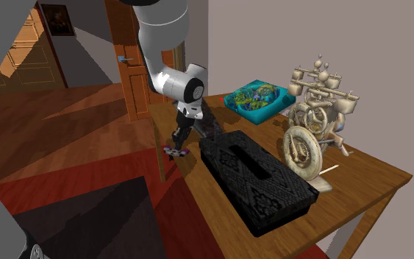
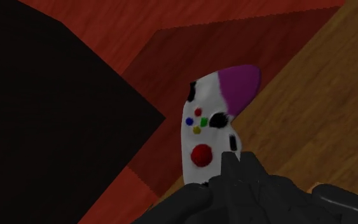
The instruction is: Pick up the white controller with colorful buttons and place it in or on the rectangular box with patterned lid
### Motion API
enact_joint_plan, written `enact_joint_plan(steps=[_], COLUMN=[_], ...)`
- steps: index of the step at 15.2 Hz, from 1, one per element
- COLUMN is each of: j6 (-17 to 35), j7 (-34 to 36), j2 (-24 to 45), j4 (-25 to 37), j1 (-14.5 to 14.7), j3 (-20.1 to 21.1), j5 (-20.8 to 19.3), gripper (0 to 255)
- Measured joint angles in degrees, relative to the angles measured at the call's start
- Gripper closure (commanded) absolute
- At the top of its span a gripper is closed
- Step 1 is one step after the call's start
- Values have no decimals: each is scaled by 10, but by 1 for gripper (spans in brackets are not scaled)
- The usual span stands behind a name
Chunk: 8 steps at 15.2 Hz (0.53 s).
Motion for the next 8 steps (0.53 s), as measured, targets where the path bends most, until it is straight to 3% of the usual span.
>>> enact_joint_plan(steps=[3, 4, 6, 8], j6=[0, 0, 27, 141], j7=[0, 0, 9, 50], j2=[1, 1, -22, -87], j4=[1, 1, -32, -131], j1=[0, 0, 5, 35], j3=[0, 0, -1, -18], j5=[0, 0, -9, -54], gripper=[255, 0, 0, 0])
